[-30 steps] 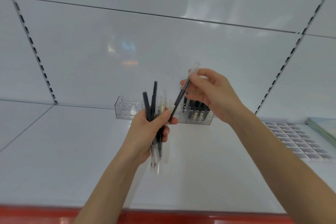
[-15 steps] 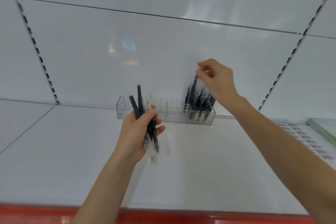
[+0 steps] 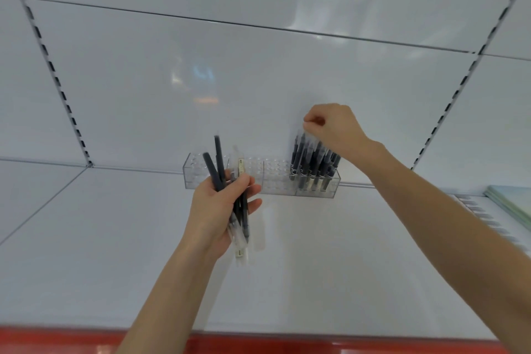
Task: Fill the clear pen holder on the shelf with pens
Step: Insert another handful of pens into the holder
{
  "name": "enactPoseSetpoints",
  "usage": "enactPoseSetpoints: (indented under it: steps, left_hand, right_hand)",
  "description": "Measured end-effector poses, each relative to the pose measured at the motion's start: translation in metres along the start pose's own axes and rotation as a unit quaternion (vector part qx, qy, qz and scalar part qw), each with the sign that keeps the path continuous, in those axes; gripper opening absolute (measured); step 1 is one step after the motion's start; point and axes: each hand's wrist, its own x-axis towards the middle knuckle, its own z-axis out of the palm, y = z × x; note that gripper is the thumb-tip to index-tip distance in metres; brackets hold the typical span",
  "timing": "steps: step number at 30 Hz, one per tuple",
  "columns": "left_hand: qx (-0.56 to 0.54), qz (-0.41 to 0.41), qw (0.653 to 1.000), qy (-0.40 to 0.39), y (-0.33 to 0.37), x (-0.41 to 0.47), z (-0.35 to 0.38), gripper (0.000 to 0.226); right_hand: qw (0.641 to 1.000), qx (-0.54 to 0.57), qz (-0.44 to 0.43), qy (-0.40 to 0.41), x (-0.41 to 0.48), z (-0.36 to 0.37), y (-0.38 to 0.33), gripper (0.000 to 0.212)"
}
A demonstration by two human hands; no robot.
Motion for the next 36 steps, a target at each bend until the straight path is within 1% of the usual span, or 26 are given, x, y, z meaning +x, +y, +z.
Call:
enactPoseSetpoints:
  steps: [2, 5, 6, 7, 8, 9, 10, 11, 12, 13, 14, 15, 16, 18, 21, 23, 25, 26, 27, 28, 29, 30, 31, 32, 34, 36]
  left_hand:
    - [-0.004, -0.003, 1.000, 0.000, 0.000, -0.001, 0.001, 0.014]
    - [-0.006, 0.004, 1.000, -0.016, 0.001, -0.003, 0.001, 0.014]
    - [-0.006, 0.006, 1.000, -0.025, 0.002, -0.003, 0.002, 0.012]
    - [-0.006, 0.009, 0.999, -0.035, 0.002, -0.004, 0.002, 0.010]
    - [-0.006, 0.011, 0.999, -0.045, 0.002, -0.004, 0.002, 0.008]
    - [-0.005, 0.011, 0.999, -0.053, 0.002, -0.004, 0.002, 0.007]
    - [-0.002, 0.010, 0.998, -0.061, 0.002, -0.004, 0.002, 0.007]
    - [0.001, 0.008, 0.998, -0.068, 0.001, -0.004, 0.002, 0.008]
    - [0.005, 0.004, 0.997, -0.074, 0.001, -0.004, 0.003, 0.010]
    - [0.010, 0.000, 0.997, -0.080, 0.001, -0.004, 0.004, 0.012]
    - [0.017, -0.002, 0.996, -0.085, 0.000, -0.005, 0.005, 0.014]
    - [0.024, -0.002, 0.996, -0.089, 0.000, -0.005, 0.007, 0.015]
    - [0.030, -0.002, 0.995, -0.092, -0.001, -0.006, 0.008, 0.015]
    - [0.032, -0.001, 0.995, -0.092, 0.000, -0.008, 0.006, 0.013]
    - [0.052, -0.001, 0.994, -0.093, 0.001, -0.012, 0.000, 0.012]
    - [0.065, -0.001, 0.993, -0.094, 0.000, -0.015, -0.003, 0.011]
    - [0.067, 0.004, 0.994, -0.083, 0.001, -0.016, -0.004, 0.009]
    - [0.066, 0.010, 0.995, -0.074, 0.002, -0.016, -0.005, 0.010]
    - [0.065, 0.016, 0.996, -0.063, 0.003, -0.015, -0.005, 0.012]
    - [0.066, 0.022, 0.996, -0.052, 0.005, -0.014, -0.006, 0.014]
    - [0.069, 0.028, 0.996, -0.043, 0.006, -0.012, -0.007, 0.017]
    - [0.075, 0.033, 0.996, -0.036, 0.008, -0.011, -0.008, 0.019]
    - [0.079, 0.036, 0.996, -0.032, 0.009, -0.010, -0.008, 0.020]
    - [0.084, 0.038, 0.995, -0.031, 0.009, -0.010, -0.007, 0.019]
    - [0.098, 0.038, 0.994, -0.038, 0.009, -0.010, -0.003, 0.018]
    - [0.109, 0.038, 0.992, -0.045, 0.008, -0.011, 0.000, 0.015]
  right_hand:
    - [0.998, -0.058, -0.012, -0.032, 0.001, 0.005, 0.004, 0.017]
    - [0.994, -0.092, -0.009, -0.066, 0.003, 0.004, 0.001, 0.022]
    - [0.993, -0.102, -0.016, -0.059, 0.001, 0.004, -0.002, 0.022]
    - [0.994, -0.099, -0.025, -0.035, -0.002, 0.003, -0.006, 0.023]
    - [0.997, -0.067, -0.032, 0.002, -0.009, 0.002, -0.013, 0.023]
    - [0.999, -0.006, -0.026, 0.034, -0.018, 0.000, -0.022, 0.023]
    - [0.996, 0.074, -0.010, 0.038, -0.028, -0.004, -0.033, 0.021]
    - [0.988, 0.154, 0.013, 0.005, -0.038, -0.006, -0.044, 0.018]
    - [0.975, 0.216, 0.031, -0.050, -0.047, -0.008, -0.054, 0.015]
    - [0.962, 0.251, 0.037, -0.100, -0.053, -0.007, -0.060, 0.014]
    - [0.952, 0.274, 0.037, -0.132, -0.059, -0.005, -0.063, 0.011]
    - [0.945, 0.292, 0.038, -0.142, -0.061, -0.003, -0.064, 0.006]
    - [0.941, 0.309, 0.043, -0.134, -0.062, -0.003, -0.064, 0.002]
    - [0.931, 0.347, 0.072, -0.088, -0.059, -0.006, -0.060, 0.004]
    - [0.889, 0.437, 0.137, -0.004, -0.050, -0.016, -0.047, 0.005]
    - [0.868, 0.471, 0.156, 0.015, -0.047, -0.018, -0.040, 0.006]
    - [0.860, 0.485, 0.161, 0.014, -0.048, -0.018, -0.036, 0.007]
    - [0.868, 0.470, 0.157, 0.014, -0.049, -0.018, -0.034, 0.008]
    - [0.898, 0.417, 0.138, 0.014, -0.052, -0.019, -0.031, 0.009]
    - [0.943, 0.318, 0.100, 0.009, -0.054, -0.020, -0.027, 0.009]
    - [0.979, 0.199, 0.051, -0.002, -0.057, -0.020, -0.025, 0.008]
    - [0.994, 0.103, -0.002, -0.020, -0.061, -0.019, -0.024, 0.007]
    - [0.996, 0.051, -0.051, -0.041, -0.065, -0.017, -0.025, 0.010]
    - [0.993, 0.038, -0.093, -0.067, -0.070, -0.014, -0.029, 0.014]
    - [0.979, 0.045, -0.160, -0.118, -0.079, -0.008, -0.041, 0.024]
    - [0.968, 0.039, -0.203, -0.140, -0.083, 0.000, -0.045, 0.028]
